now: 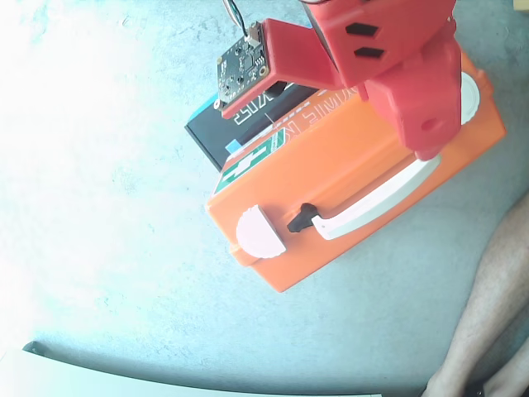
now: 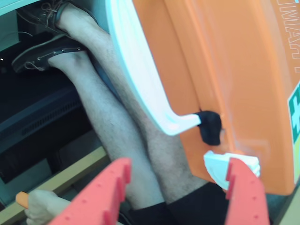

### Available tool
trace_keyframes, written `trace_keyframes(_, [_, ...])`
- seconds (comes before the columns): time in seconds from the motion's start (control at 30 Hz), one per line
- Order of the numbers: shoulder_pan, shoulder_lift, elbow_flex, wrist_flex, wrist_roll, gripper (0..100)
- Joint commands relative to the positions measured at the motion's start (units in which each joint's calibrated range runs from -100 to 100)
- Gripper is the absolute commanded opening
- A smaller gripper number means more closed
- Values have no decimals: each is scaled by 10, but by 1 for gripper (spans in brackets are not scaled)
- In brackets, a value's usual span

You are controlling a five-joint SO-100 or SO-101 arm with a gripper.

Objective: Grab the white handle of the orange box

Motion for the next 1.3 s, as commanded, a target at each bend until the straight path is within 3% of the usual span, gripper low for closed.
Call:
trace_keyframes(0.0, [-31,66,-23,4,19,24])
trace_keyframes(0.33, [-99,156,-130,6,33,24])
trace_keyframes(1.27, [-94,356,-308,5,27,24])
